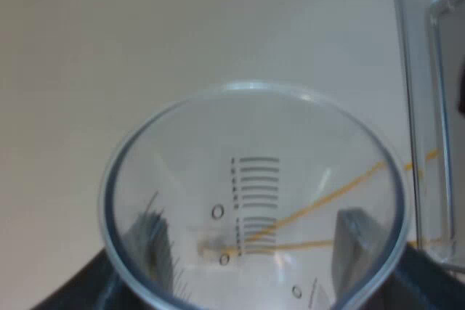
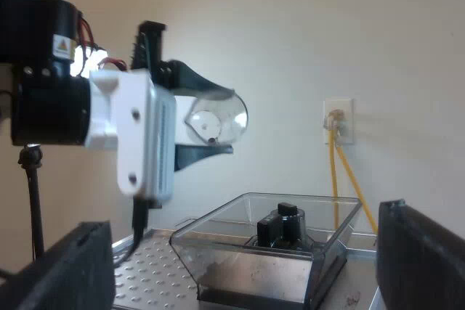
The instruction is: Pour the beans into the coffee machine
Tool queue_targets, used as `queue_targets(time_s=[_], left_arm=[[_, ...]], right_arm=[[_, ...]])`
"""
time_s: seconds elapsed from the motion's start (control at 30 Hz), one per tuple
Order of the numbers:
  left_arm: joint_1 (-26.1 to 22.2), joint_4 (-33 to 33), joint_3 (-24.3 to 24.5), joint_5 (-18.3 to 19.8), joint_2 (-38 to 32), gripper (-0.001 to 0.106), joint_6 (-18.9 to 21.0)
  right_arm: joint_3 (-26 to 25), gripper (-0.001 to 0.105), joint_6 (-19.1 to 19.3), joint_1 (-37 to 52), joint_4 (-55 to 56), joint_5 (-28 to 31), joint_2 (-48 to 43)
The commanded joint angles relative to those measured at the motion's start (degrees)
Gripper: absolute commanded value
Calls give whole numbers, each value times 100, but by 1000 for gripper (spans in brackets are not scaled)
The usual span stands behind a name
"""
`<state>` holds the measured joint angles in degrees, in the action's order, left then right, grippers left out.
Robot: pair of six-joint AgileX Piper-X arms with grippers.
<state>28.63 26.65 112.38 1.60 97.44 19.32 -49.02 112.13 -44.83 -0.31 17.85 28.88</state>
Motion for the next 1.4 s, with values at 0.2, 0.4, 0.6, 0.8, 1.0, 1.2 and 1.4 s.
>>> queue_targets(time_s=[0.2,0.4,0.6,0.8,1.0,1.2,1.4], left_arm=[[18,-54,60,-160,-458,12,3587],[18,910,60,-227,-833,12,4776],[3,1949,60,-249,-1184,12,5436],[3,2623,-98,-247,-1549,12,5902],[3,2598,-1061,-263,-2324,12,6039],[3,2120,-2419,-262,-3363,12,6327],[3,1932,-3648,-262,-4454,12,6752]], right_arm=[[-63,78,83,-10,-98,-359,-44],[-63,78,83,-10,73,-1177,-44],[-101,78,-124,-10,569,-1742,-44],[-101,78,-311,-10,753,-1939,-44],[-101,78,-311,-10,1129,-2315,-44],[-101,78,-311,-10,1739,-2604,-44],[-101,78,-311,-10,2268,-2723,-44]])
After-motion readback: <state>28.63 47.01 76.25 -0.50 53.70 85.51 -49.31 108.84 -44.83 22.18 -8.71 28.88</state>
